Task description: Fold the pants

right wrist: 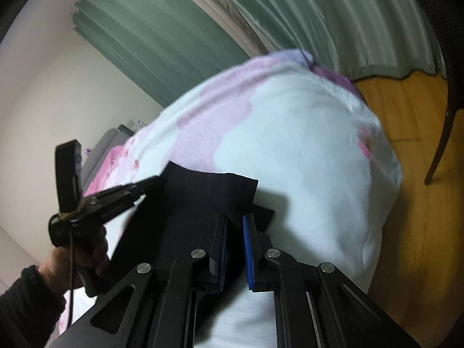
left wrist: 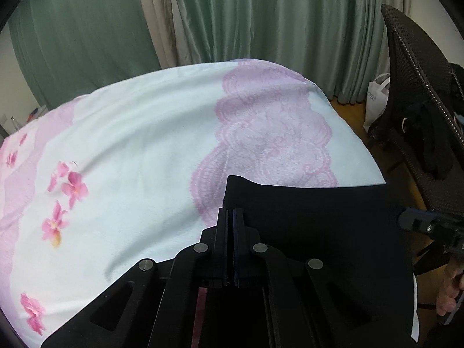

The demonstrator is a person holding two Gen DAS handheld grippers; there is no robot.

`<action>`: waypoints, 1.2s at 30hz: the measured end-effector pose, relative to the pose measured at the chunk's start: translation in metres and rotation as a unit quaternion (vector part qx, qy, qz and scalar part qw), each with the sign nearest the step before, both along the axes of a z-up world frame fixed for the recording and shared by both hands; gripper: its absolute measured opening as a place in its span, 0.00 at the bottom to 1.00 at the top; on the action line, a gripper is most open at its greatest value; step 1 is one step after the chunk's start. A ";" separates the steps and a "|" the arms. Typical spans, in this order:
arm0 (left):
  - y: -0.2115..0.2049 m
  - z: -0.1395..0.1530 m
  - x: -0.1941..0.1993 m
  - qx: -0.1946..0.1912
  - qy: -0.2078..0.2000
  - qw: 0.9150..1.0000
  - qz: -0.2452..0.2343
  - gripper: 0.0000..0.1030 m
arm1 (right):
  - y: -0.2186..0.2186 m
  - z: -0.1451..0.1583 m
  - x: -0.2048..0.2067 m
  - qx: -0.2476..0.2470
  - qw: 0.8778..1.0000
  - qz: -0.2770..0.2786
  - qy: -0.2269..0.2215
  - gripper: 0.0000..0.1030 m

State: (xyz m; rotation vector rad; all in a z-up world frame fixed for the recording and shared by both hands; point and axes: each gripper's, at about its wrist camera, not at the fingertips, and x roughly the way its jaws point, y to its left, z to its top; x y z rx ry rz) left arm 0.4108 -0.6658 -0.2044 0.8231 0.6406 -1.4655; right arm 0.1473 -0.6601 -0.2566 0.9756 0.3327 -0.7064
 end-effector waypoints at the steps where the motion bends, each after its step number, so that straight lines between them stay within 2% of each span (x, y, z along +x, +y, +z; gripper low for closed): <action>1: 0.000 -0.003 -0.001 0.001 -0.004 1.000 0.001 0.05 | -0.004 -0.007 0.002 0.013 1.000 0.007 0.006 0.12; 4: 0.003 -0.005 -0.002 -0.006 -0.014 1.000 0.003 0.06 | -0.011 -0.016 0.003 0.040 0.999 0.015 0.002 0.13; 7: 0.008 0.000 -0.007 -0.021 -0.028 0.999 0.004 0.09 | -0.007 -0.009 0.001 0.019 1.000 0.014 0.012 0.19; 9: 0.007 0.002 -0.009 -0.021 -0.036 0.999 0.005 0.13 | -0.003 -0.004 -0.001 0.003 1.000 0.005 0.030 0.34; 10: 0.007 0.003 -0.011 -0.022 -0.039 0.999 0.006 0.22 | -0.002 -0.001 -0.004 -0.002 0.999 -0.002 0.036 0.39; 11: 0.009 0.006 -0.012 -0.026 -0.039 0.999 0.008 0.35 | -0.001 0.000 -0.006 -0.003 0.999 -0.007 0.038 0.46; 12: 0.013 0.010 -0.012 -0.033 -0.038 0.999 0.012 0.42 | 0.001 0.002 -0.008 -0.004 0.999 -0.010 0.038 0.46; 13: 0.015 0.013 -0.012 -0.039 -0.038 0.998 0.017 0.55 | 0.003 0.006 -0.011 -0.007 0.999 -0.009 0.038 0.46; 14: 0.020 0.018 -0.014 -0.049 -0.035 0.998 0.022 0.58 | 0.005 0.009 -0.013 -0.010 0.999 -0.006 0.040 0.46; 18: 0.046 0.040 -0.019 -0.069 -0.019 0.997 0.030 0.62 | 0.015 0.025 -0.017 -0.028 0.998 0.011 0.051 0.46; 23: 0.086 0.059 -0.025 -0.061 -0.030 0.997 0.046 0.64 | 0.031 0.041 -0.018 -0.020 0.999 0.030 0.034 0.46; 26: 0.125 0.075 -0.025 -0.069 -0.039 0.995 0.060 0.64 | 0.048 0.061 -0.008 -0.028 0.997 0.061 0.028 0.46; 31: 0.209 0.099 -0.006 -0.081 -0.045 0.988 0.121 0.64 | 0.087 0.105 0.021 -0.073 0.988 0.133 0.018 0.46; 36: 0.309 0.112 0.023 -0.072 -0.067 0.975 0.198 0.64 | 0.141 0.136 0.065 -0.105 0.972 0.209 0.019 0.46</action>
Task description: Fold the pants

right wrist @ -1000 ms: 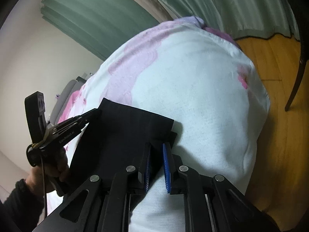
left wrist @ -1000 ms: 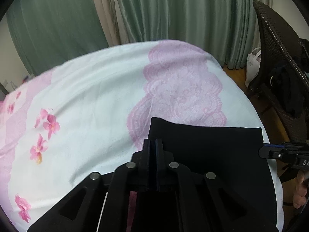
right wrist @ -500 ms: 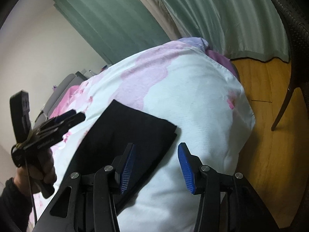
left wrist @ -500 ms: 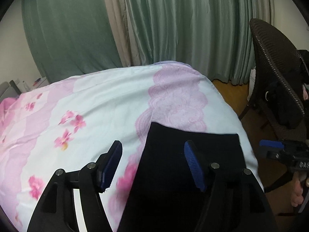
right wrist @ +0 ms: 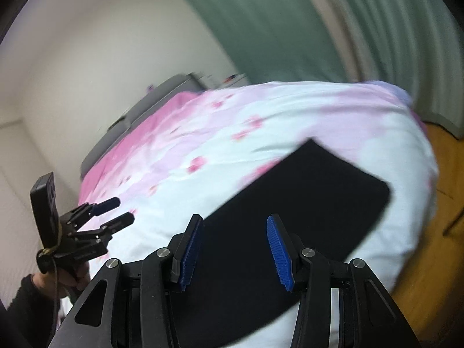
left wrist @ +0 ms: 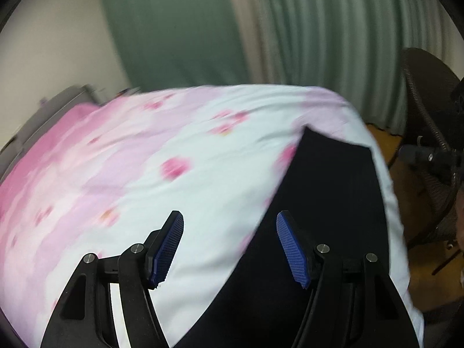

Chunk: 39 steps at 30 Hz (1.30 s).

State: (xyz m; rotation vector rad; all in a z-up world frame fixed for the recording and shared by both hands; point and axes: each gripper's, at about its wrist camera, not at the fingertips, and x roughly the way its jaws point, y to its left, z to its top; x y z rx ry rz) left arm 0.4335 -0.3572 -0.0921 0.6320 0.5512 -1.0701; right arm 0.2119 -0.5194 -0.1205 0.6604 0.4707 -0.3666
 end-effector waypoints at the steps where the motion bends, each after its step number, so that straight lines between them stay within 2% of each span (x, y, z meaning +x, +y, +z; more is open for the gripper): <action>1: 0.021 0.002 0.005 0.001 0.000 1.000 0.015 0.64 | 0.009 0.002 0.007 -0.003 1.000 0.011 0.002 0.46; 5: 0.106 0.007 0.013 -0.004 -0.002 0.997 0.079 0.64 | 0.069 0.005 0.052 -0.008 0.995 0.097 0.009 0.46; 9: 0.184 -0.001 0.016 -0.015 0.016 0.987 0.161 0.64 | 0.123 0.001 0.090 -0.004 0.986 0.167 0.017 0.46; 13: 0.266 -0.022 0.010 -0.031 0.036 0.972 0.231 0.64 | 0.173 -0.005 0.120 -0.024 0.973 0.228 0.038 0.46; 15: 0.290 -0.033 0.007 -0.030 0.041 0.965 0.258 0.64 | 0.200 -0.010 0.135 -0.040 0.963 0.261 0.053 0.46; 19: 0.351 -0.051 0.003 -0.047 0.077 0.944 0.318 0.64 | 0.245 -0.017 0.166 -0.065 0.941 0.324 0.072 0.46; 22: 0.384 -0.058 -0.004 -0.041 0.073 0.933 0.350 0.64 | 0.276 -0.020 0.194 -0.069 0.924 0.366 0.086 0.46; 24: 0.401 -0.059 -0.009 -0.041 0.066 0.926 0.370 0.64 | 0.292 -0.020 0.205 -0.066 0.917 0.382 0.094 0.46; 26: 0.420 -0.057 -0.018 -0.048 0.064 0.917 0.392 0.64 | 0.310 -0.019 0.211 -0.071 0.912 0.392 0.095 0.46; 30: 0.449 -0.053 -0.039 -0.062 0.063 0.906 0.414 0.64 | 0.342 -0.017 0.201 -0.089 0.901 0.415 0.090 0.46; 36: 0.481 -0.054 -0.071 -0.074 0.071 0.890 0.443 0.64 | 0.379 -0.020 0.158 -0.104 0.887 0.439 0.092 0.46; 38: 0.490 -0.052 -0.083 -0.076 0.066 0.883 0.459 0.64 | 0.388 -0.018 0.144 -0.104 0.884 0.447 0.090 0.46; 39: 0.498 -0.052 -0.090 -0.080 0.066 0.876 0.470 0.64 | 0.394 -0.017 0.136 -0.104 0.881 0.453 0.087 0.46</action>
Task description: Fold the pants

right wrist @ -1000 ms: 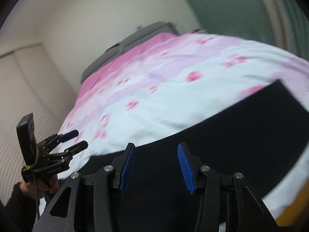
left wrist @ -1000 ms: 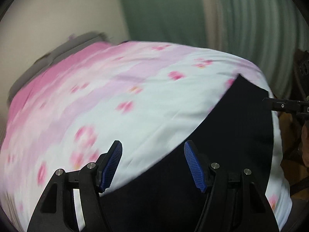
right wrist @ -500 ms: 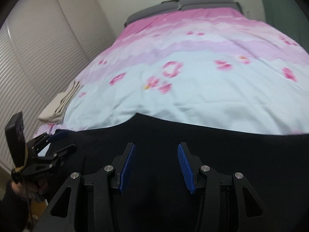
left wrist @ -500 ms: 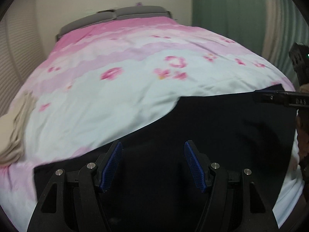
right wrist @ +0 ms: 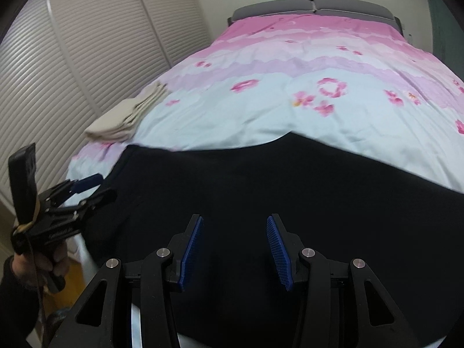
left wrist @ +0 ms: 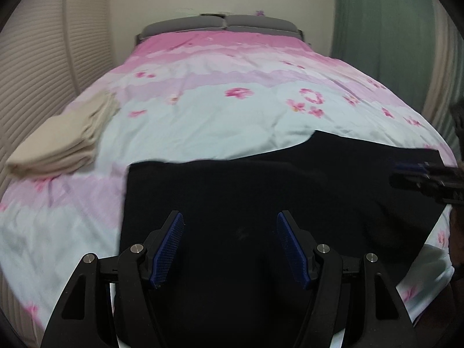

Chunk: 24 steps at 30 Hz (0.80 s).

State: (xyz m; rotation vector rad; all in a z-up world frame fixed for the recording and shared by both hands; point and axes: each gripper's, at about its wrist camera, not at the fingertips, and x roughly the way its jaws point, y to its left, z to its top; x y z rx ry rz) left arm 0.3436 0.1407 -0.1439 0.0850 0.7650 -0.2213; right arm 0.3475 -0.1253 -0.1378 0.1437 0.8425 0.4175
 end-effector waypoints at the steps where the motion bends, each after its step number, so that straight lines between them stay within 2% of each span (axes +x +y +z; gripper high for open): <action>1: 0.006 0.001 -0.007 -0.002 -0.001 1.000 0.012 0.64 | 0.005 0.001 -0.005 0.001 1.000 0.004 -0.002 0.46; 7: 0.041 0.001 -0.051 0.004 -0.004 0.997 0.076 0.64 | 0.046 0.007 -0.037 0.019 0.999 0.047 -0.011 0.46; 14: 0.077 -0.013 -0.077 -0.027 0.030 0.990 0.138 0.64 | 0.095 0.009 -0.058 0.026 0.994 0.108 -0.017 0.46; 15: 0.085 -0.011 -0.080 -0.043 0.027 0.988 0.149 0.64 | 0.100 0.009 -0.061 0.023 0.993 0.114 -0.020 0.46; 17: 0.094 -0.009 -0.083 -0.052 0.019 0.985 0.163 0.64 | 0.109 0.007 -0.066 0.019 0.992 0.126 -0.021 0.46; 21: 0.098 -0.010 -0.087 -0.055 0.027 0.985 0.160 0.64 | 0.112 0.008 -0.073 0.025 0.992 0.126 -0.021 0.46; 24: 0.092 -0.003 -0.088 -0.068 0.024 0.985 0.156 0.64 | 0.097 0.014 -0.077 0.035 0.994 0.101 -0.027 0.46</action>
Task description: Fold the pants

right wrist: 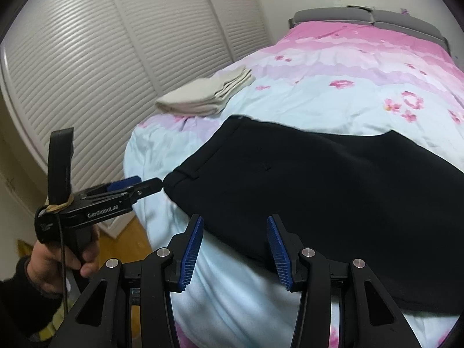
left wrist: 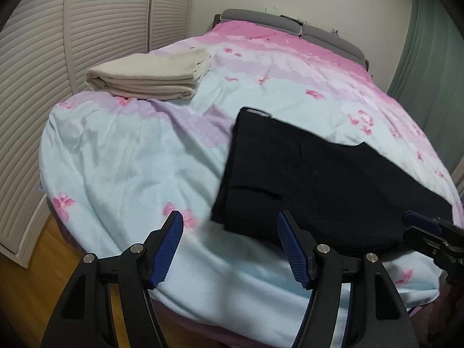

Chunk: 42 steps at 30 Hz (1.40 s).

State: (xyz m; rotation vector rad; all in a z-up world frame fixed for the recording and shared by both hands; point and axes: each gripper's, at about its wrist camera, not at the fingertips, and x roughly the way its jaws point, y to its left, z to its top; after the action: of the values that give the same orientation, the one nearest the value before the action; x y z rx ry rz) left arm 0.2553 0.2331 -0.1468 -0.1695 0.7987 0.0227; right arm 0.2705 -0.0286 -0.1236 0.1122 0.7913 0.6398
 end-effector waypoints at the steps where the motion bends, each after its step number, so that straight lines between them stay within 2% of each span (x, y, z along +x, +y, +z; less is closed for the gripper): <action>1: -0.006 0.004 0.001 -0.003 -0.006 1.000 -0.006 0.64 | -0.008 0.002 -0.001 0.005 1.000 -0.011 -0.001 0.46; 7: -0.061 0.025 0.007 0.027 -0.037 0.997 -0.060 0.64 | -0.075 0.019 -0.007 0.019 0.995 -0.093 -0.008 0.46; 10: -0.091 0.032 0.008 0.039 -0.048 0.994 -0.087 0.64 | -0.114 0.026 -0.015 0.000 0.990 -0.139 -0.022 0.46; 13: -0.108 0.033 0.007 0.054 -0.052 0.993 -0.086 0.64 | -0.129 0.033 -0.017 -0.032 0.989 -0.139 -0.034 0.46; 17: -0.104 0.027 0.002 0.054 -0.034 0.996 -0.059 0.64 | -0.114 0.042 -0.012 -0.038 0.994 -0.090 -0.052 0.46; 21: -0.078 0.020 -0.003 0.039 -0.017 0.999 0.004 0.64 | -0.072 0.043 0.010 -0.033 0.997 -0.013 -0.066 0.46; 27: -0.039 0.000 -0.008 0.001 -0.007 0.994 0.108 0.64 | 0.002 0.040 0.068 -0.072 0.988 0.102 -0.094 0.46; 31: -0.027 -0.013 -0.005 -0.036 -0.001 0.988 0.147 0.64 | 0.052 0.035 0.122 -0.092 0.978 0.172 -0.074 0.46; 36: -0.021 -0.028 0.003 -0.073 0.005 0.983 0.170 0.64 | 0.099 0.012 0.197 -0.113 0.966 0.231 -0.017 0.46; 40: -0.023 -0.036 0.011 -0.084 0.010 0.981 0.172 0.64 | 0.126 -0.017 0.242 -0.135 0.947 0.288 0.035 0.46; 42: -0.024 -0.042 0.016 -0.089 0.018 0.981 0.172 0.64 | 0.135 -0.032 0.255 -0.161 0.938 0.306 0.043 0.46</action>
State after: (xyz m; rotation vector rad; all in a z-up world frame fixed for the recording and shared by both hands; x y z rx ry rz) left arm 0.2711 0.2088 -0.1884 -0.4764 0.7992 0.2828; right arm 0.5253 0.1062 -0.1557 -0.4252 1.0144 1.0855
